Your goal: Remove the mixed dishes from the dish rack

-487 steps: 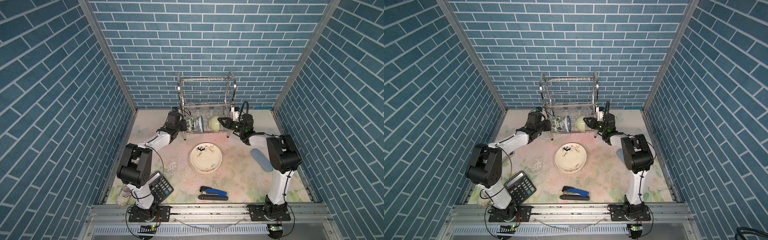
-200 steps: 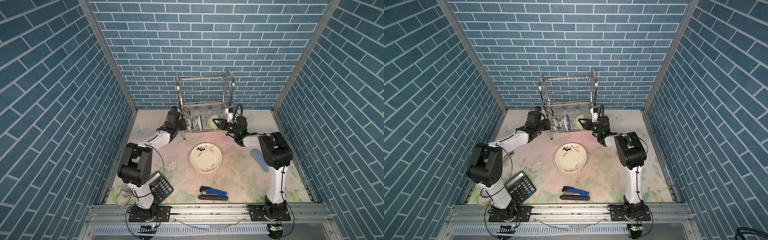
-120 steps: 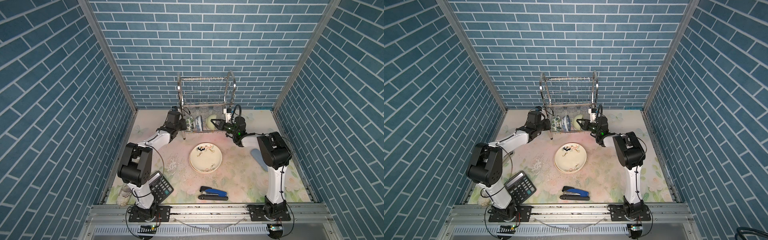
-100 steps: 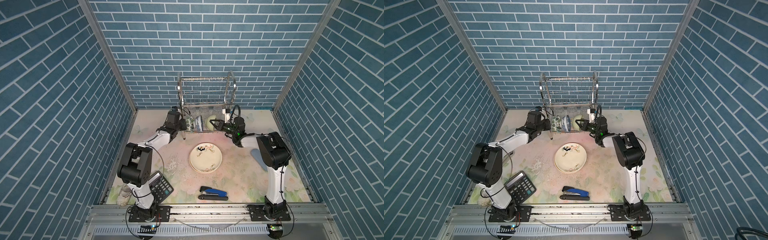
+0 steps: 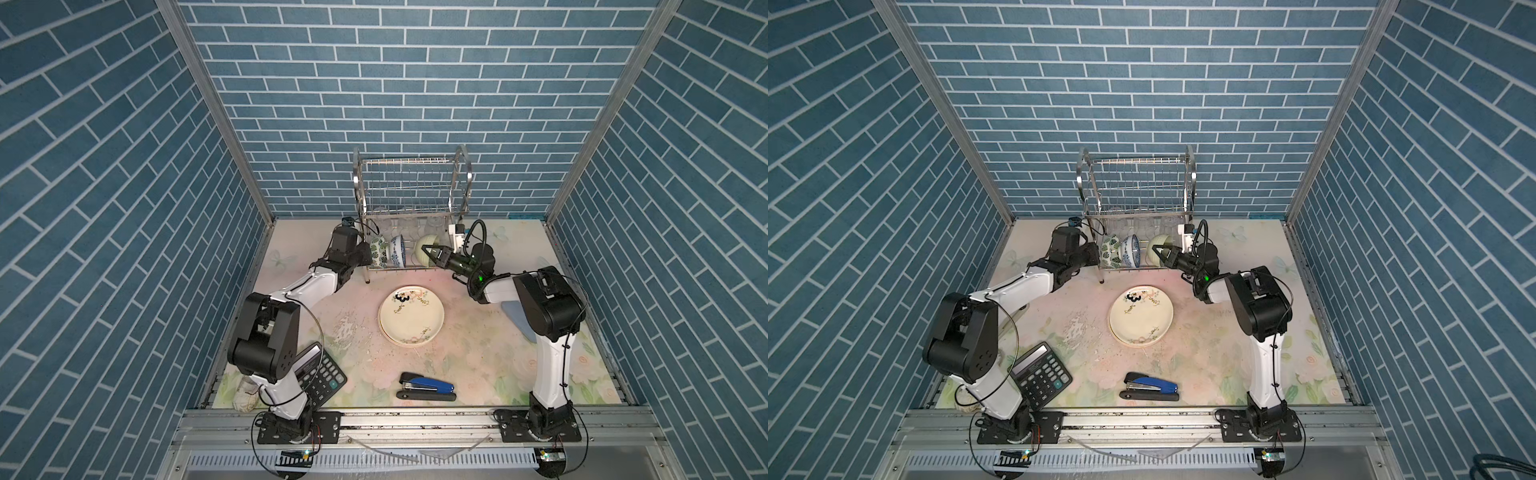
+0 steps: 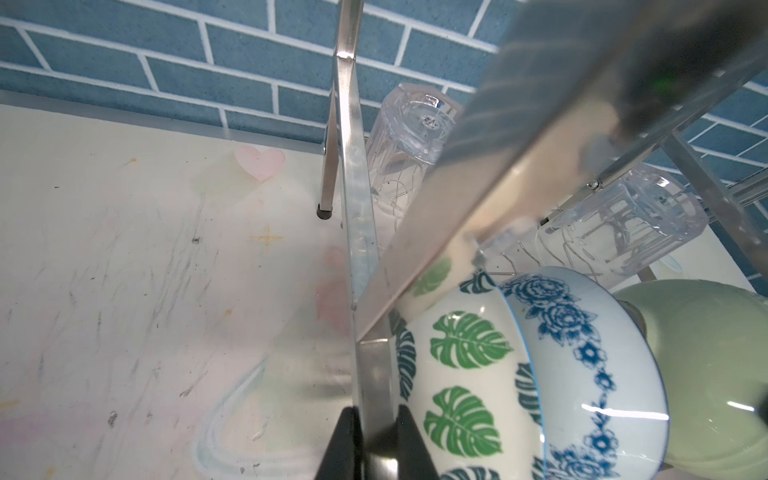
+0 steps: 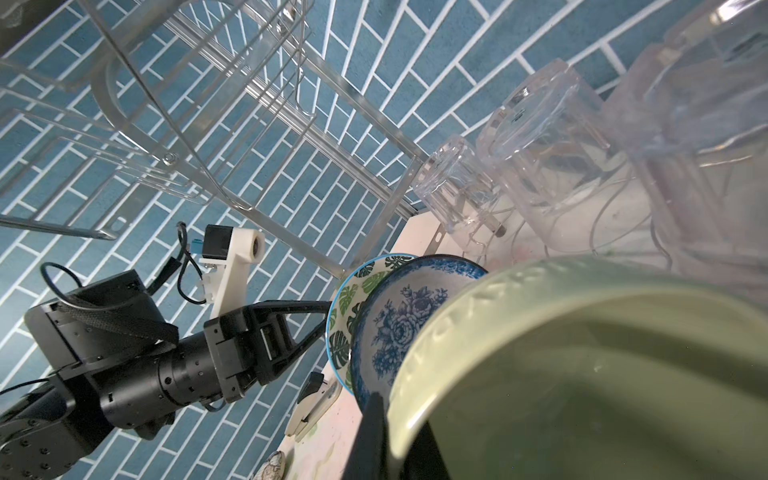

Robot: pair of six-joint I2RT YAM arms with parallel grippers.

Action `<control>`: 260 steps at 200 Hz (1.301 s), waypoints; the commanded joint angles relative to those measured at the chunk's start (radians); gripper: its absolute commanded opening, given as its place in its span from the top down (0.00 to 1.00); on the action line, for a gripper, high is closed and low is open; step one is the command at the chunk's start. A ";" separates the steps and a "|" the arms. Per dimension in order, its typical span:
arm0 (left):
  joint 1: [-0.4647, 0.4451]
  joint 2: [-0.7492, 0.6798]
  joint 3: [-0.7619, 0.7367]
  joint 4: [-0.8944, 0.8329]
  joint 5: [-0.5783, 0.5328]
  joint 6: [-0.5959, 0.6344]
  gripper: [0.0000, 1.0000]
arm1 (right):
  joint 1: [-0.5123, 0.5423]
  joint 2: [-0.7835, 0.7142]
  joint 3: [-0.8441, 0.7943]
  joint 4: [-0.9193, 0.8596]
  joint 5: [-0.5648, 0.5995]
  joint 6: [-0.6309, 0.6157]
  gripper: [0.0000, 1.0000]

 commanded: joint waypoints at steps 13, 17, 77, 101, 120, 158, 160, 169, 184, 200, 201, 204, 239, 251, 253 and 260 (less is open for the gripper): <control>-0.001 -0.051 -0.023 -0.024 0.010 0.020 0.98 | -0.002 0.060 0.010 0.222 -0.079 0.170 1.00; -0.001 -0.050 -0.023 -0.024 0.011 0.020 0.98 | -0.003 0.062 0.016 0.223 -0.084 0.178 1.00; -0.001 -0.036 -0.017 -0.024 0.011 0.019 0.98 | 0.009 0.005 0.035 0.225 -0.128 0.169 1.00; -0.001 -0.034 -0.014 -0.023 0.012 0.016 0.98 | 0.021 -0.021 0.045 0.224 -0.142 0.176 1.00; -0.001 -0.033 -0.012 -0.023 0.011 0.015 0.97 | 0.034 -0.045 0.051 0.225 -0.150 0.178 1.00; 0.000 -0.033 -0.005 -0.026 0.009 0.018 0.97 | 0.056 -0.103 0.035 0.224 -0.161 0.183 1.00; -0.001 -0.033 -0.005 -0.026 0.009 0.018 0.97 | 0.057 -0.105 0.033 0.223 -0.161 0.184 1.00; -0.001 -0.031 -0.002 -0.027 0.008 0.017 0.97 | 0.059 -0.118 0.024 0.223 -0.158 0.187 1.00; -0.001 -0.025 0.003 -0.030 0.008 0.020 0.97 | 0.067 -0.144 -0.002 0.224 -0.159 0.188 1.00; -0.001 -0.019 0.006 -0.030 0.008 0.023 0.97 | 0.075 -0.176 -0.042 0.223 -0.155 0.187 1.00; 0.000 -0.019 0.006 -0.030 0.008 0.023 0.97 | 0.075 -0.178 -0.044 0.224 -0.155 0.186 1.00; -0.001 -0.018 0.005 -0.029 0.008 0.023 0.97 | 0.076 -0.185 -0.053 0.224 -0.154 0.185 1.00; -0.001 -0.006 0.004 -0.024 0.021 0.020 0.97 | 0.080 -0.273 -0.150 0.208 -0.133 0.174 1.00; -0.001 -0.009 0.005 -0.025 0.025 0.021 0.97 | 0.087 -0.315 -0.189 0.169 -0.127 0.153 1.00; -0.001 -0.010 0.005 -0.026 0.025 0.021 0.97 | 0.089 -0.324 -0.197 0.159 -0.125 0.149 1.00; -0.001 -0.014 0.002 -0.025 0.025 0.021 0.97 | 0.096 -0.359 -0.222 0.106 -0.116 0.113 1.00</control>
